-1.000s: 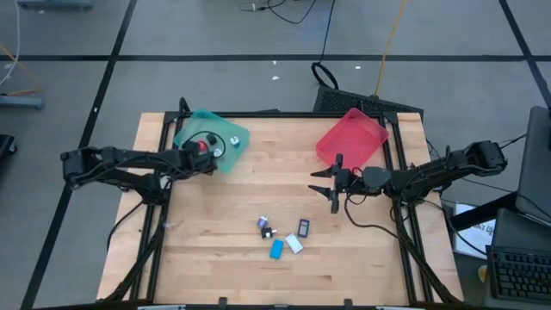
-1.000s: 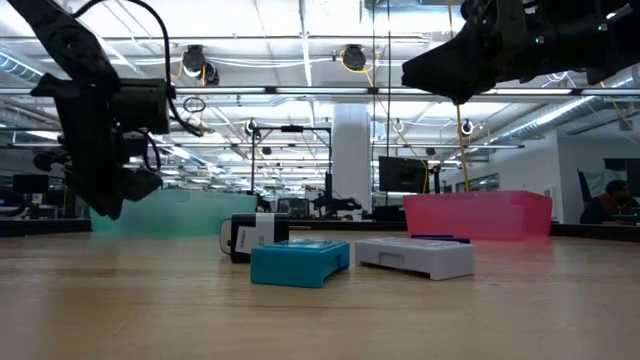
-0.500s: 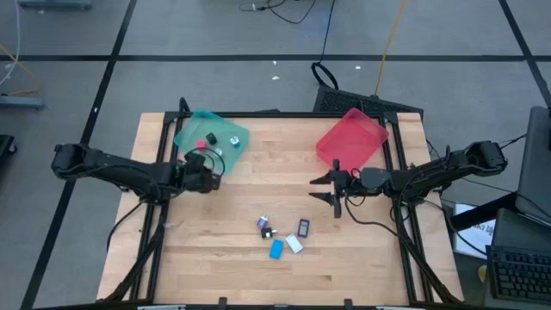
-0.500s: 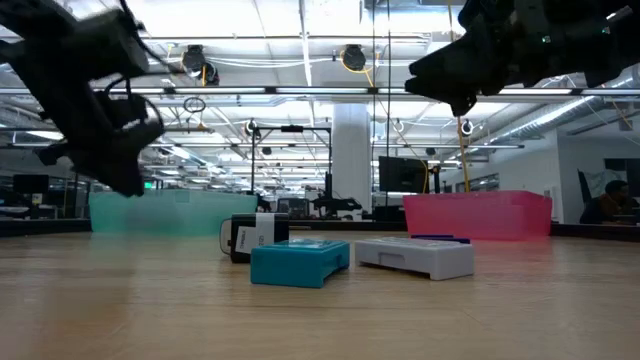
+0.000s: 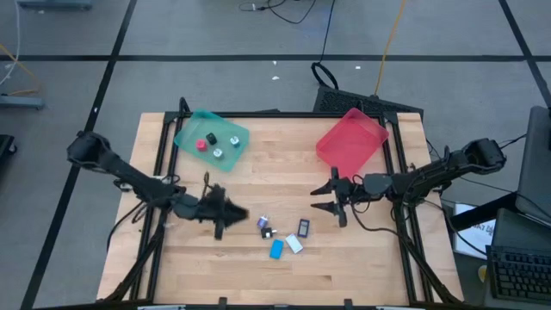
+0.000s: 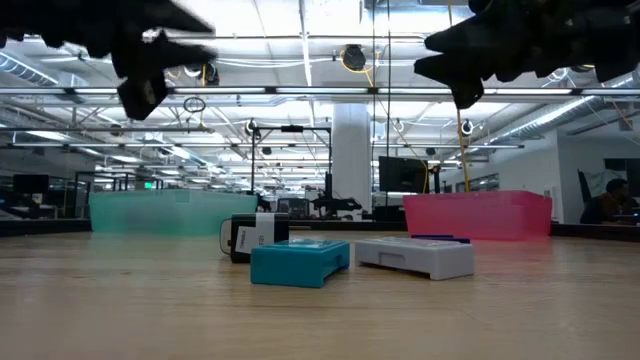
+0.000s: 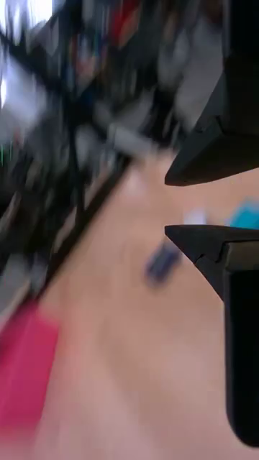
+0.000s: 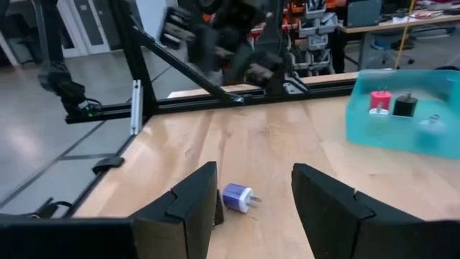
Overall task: Pick & Place Office items
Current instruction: Put the purple charger adapter into the blue bin
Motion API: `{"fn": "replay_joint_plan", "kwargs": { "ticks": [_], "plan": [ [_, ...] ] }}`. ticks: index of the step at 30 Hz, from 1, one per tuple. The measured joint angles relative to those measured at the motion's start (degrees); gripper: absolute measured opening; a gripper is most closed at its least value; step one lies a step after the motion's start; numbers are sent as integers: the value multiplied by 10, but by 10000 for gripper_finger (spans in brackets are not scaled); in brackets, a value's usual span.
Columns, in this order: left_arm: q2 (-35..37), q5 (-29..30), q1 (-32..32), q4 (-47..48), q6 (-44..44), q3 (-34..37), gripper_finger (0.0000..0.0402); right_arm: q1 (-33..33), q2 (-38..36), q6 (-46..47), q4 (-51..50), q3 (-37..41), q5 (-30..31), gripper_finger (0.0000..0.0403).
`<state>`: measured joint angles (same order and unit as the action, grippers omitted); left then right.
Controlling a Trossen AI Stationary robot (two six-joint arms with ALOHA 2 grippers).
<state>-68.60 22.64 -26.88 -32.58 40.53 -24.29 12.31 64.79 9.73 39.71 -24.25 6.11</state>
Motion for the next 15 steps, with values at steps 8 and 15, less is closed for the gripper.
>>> {"fn": "replay_joint_plan", "kwargs": {
  "ticks": [8, 15],
  "plan": [
    [-183, -126, -54, -209, -72, -59, 97, 34, 0, 9, 21, 0, 0, 169],
    [-240, 4, -34, 239, 23, -224, 120, 47, 0, -6, 46, 0, 0, 169]
  ]
}}
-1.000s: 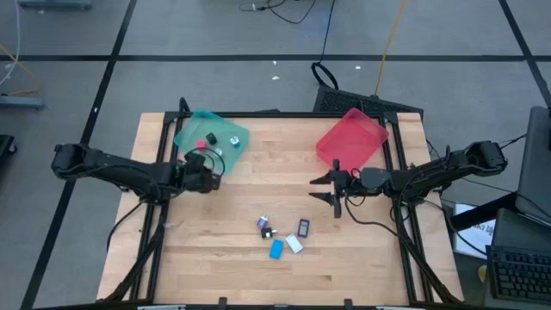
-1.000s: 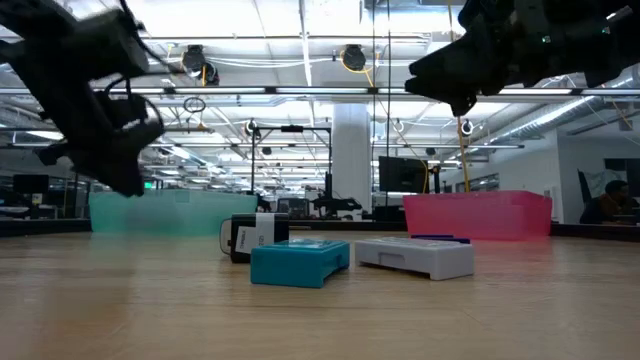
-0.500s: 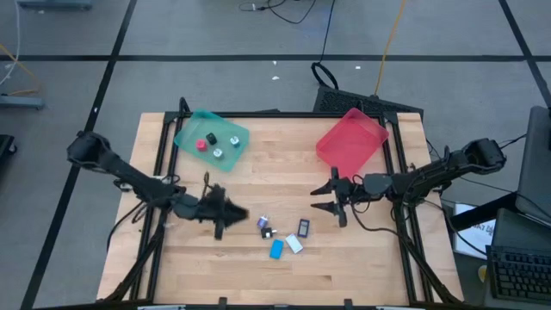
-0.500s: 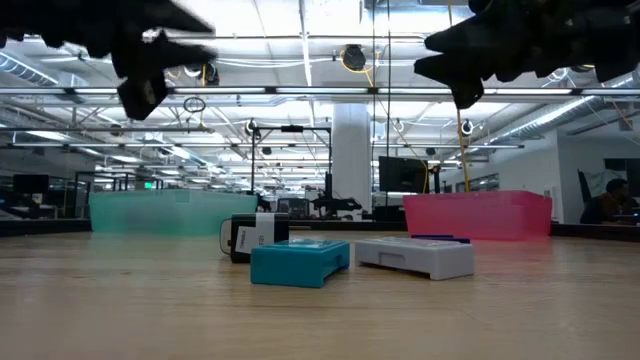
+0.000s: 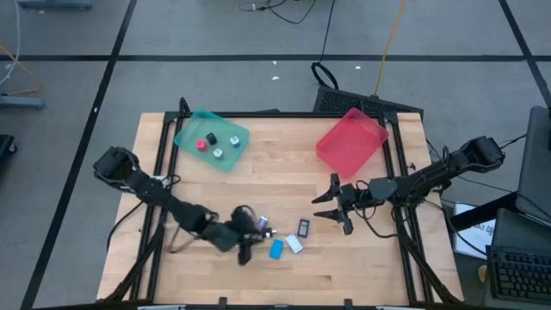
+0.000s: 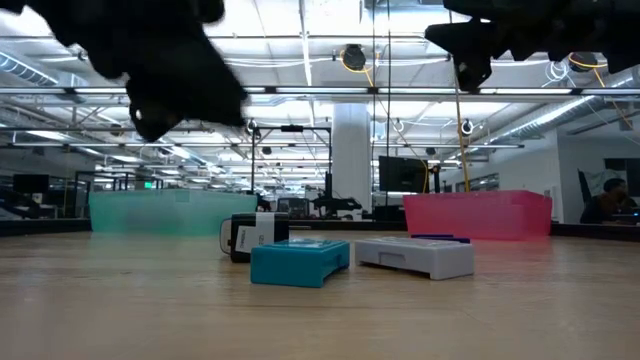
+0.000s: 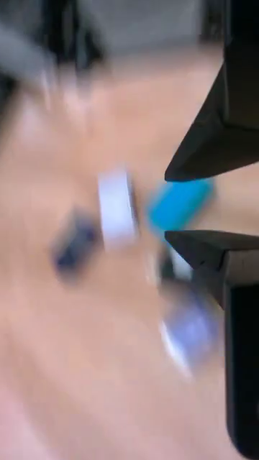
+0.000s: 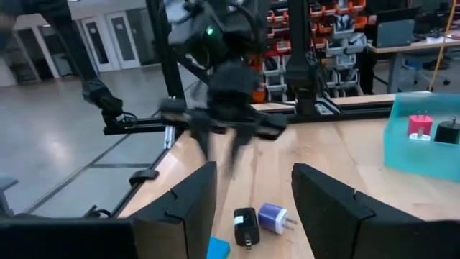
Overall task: Pick & Place Office items
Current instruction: Put the purple charger adapter into the blue bin
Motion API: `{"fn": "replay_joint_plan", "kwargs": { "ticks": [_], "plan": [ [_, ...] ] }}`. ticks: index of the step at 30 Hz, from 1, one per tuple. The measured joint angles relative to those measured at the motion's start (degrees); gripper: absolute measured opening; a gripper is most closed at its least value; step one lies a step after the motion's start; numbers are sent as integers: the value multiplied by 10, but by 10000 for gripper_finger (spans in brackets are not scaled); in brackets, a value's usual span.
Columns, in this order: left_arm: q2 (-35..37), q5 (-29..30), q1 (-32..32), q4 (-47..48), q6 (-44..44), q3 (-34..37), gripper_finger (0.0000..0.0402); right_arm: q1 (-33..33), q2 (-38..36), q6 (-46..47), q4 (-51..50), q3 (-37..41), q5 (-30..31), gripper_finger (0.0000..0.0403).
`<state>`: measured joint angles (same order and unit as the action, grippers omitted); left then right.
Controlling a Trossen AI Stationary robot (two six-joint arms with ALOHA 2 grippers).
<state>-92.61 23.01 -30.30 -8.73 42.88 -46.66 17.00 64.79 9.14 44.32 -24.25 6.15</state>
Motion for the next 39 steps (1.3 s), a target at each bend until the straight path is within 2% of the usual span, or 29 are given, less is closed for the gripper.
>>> {"fn": "replay_joint_plan", "kwargs": {
  "ticks": [2, 4, 9, 14, 20, 30, 39],
  "plan": [
    [-9, 29, 15, 135, 54, -42, 141, 0, 0, -1, -1, 0, 0, 169],
    [-22, 35, 31, 208, 87, -69, 167, 0, 0, -2, -4, 0, 0, 169],
    [-50, -20, 69, 202, 94, -83, 231, 0, 0, -2, -4, 0, 0, 169],
    [-73, -73, 103, 209, 128, -82, 268, 0, 0, -2, -9, 0, 0, 169],
    [-76, -113, 130, 246, 160, -82, 278, 0, 0, -2, -12, 0, 0, 169],
    [-73, -143, 142, 403, 191, -83, 278, 0, 0, -2, -13, 0, 0, 169],
    [-47, -153, 142, 424, 131, -81, 278, 0, 0, -2, -13, 0, 0, 169]
  ]
}}
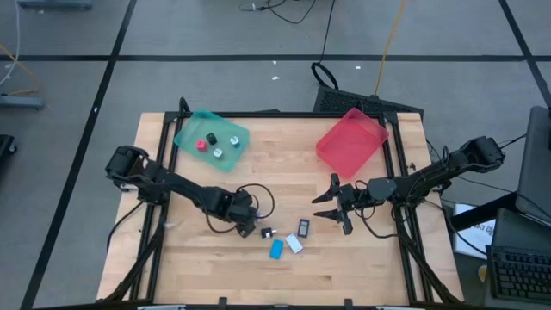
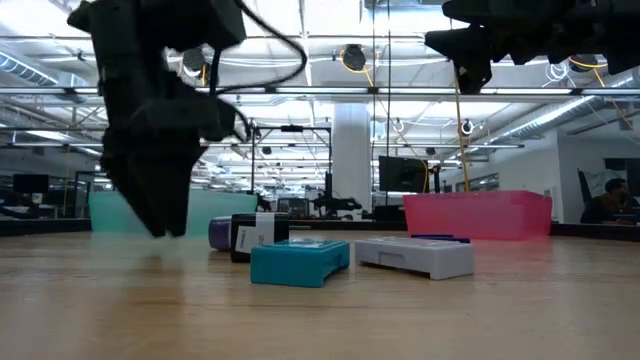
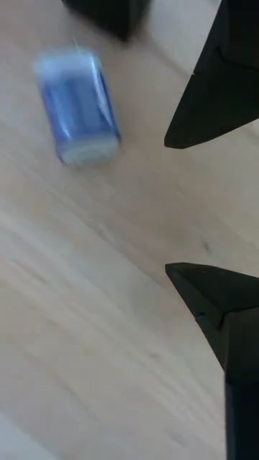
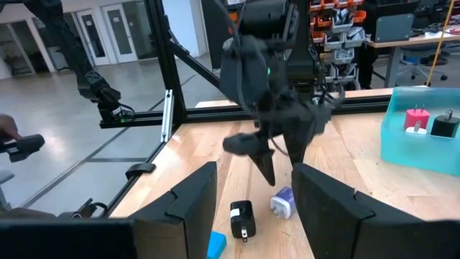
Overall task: Pick & Place Office items
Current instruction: Put the purple charger adapter into the blue bin
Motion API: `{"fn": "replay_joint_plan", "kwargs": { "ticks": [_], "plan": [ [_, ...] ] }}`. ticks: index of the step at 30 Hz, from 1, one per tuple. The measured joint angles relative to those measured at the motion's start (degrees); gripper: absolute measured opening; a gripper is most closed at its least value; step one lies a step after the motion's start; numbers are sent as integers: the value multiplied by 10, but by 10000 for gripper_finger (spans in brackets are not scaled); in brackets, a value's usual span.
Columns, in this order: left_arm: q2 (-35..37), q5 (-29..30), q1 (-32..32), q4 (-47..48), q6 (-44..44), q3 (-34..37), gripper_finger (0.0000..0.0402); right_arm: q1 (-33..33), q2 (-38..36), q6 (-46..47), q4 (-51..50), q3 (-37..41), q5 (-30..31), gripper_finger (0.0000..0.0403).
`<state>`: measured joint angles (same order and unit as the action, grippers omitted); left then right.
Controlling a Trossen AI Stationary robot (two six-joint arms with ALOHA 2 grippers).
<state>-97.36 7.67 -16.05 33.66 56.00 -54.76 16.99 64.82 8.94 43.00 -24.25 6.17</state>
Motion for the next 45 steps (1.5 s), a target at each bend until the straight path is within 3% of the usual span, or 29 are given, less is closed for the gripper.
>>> {"fn": "replay_joint_plan", "kwargs": {
  "ticks": [5, 13, 25, 45],
  "plan": [
    [36, 13, 0, -21, -6, 0, 278, 0, 0, 0, -4, 0, 0, 169],
    [39, 45, 0, -170, -26, -2, 278, 0, 0, -2, -4, 0, 0, 169],
    [0, 47, 2, -121, 46, -1, 278, 0, 0, -2, -10, 0, 2, 169],
    [-36, 54, 15, -139, 59, -1, 278, 0, 0, -2, -9, 0, 2, 169]
  ]
}}
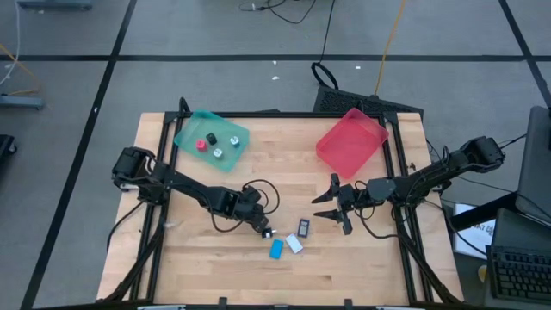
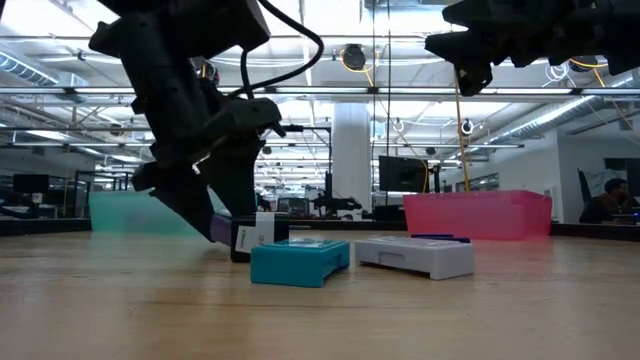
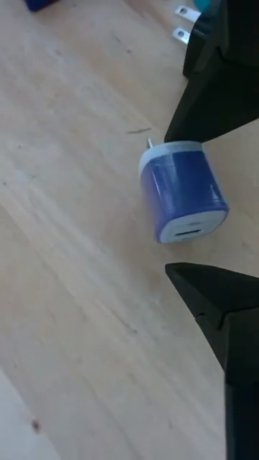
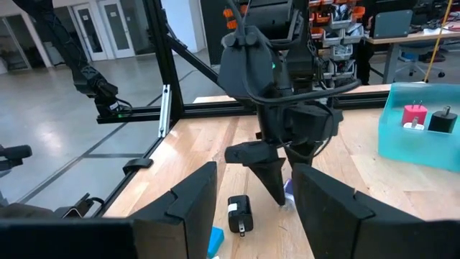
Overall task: Pick & Place Office items
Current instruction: Put the purple charger adapter into the blue bin
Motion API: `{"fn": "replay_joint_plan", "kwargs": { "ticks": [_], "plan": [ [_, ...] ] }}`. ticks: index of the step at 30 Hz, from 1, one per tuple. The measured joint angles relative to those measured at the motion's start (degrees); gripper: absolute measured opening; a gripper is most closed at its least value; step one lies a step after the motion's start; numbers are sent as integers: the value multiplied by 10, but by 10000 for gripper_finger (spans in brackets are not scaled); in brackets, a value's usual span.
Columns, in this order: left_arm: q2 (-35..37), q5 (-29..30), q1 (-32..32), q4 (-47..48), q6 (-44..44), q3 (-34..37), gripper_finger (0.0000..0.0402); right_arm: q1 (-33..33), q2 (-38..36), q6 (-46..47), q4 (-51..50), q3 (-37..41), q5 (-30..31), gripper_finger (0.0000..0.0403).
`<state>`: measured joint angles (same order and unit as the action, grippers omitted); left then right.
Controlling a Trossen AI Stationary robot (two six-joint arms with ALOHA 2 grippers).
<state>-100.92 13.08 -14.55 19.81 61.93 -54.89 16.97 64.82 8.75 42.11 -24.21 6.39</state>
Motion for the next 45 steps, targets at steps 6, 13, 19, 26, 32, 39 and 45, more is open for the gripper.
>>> {"fn": "replay_joint_plan", "kwargs": {
  "ticks": [6, 13, 19, 26, 32, 39, 45],
  "plan": [
    [0, -12, 8, 0, -5, 0, 244, 0, 0, 0, 0, 0, 0, 169],
    [1, -16, 11, -3, -14, 0, 156, 0, 0, 0, -1, 0, 0, 169],
    [19, -25, 10, -2, -35, 0, 156, 0, 0, 1, -1, 0, 0, 169],
    [66, -15, 10, -49, -78, 0, 162, 0, 0, 2, -1, 0, 0, 169],
    [83, -33, 9, -208, -145, 0, 158, 8, 30, -20, 34, 0, 37, 169],
    [84, -86, 10, -417, -216, 0, 158, 35, 131, -163, 151, -8, 127, 169],
    [84, -96, 12, -503, -220, 0, 158, 57, 201, -277, 189, -62, 230, 179]
  ]
}}
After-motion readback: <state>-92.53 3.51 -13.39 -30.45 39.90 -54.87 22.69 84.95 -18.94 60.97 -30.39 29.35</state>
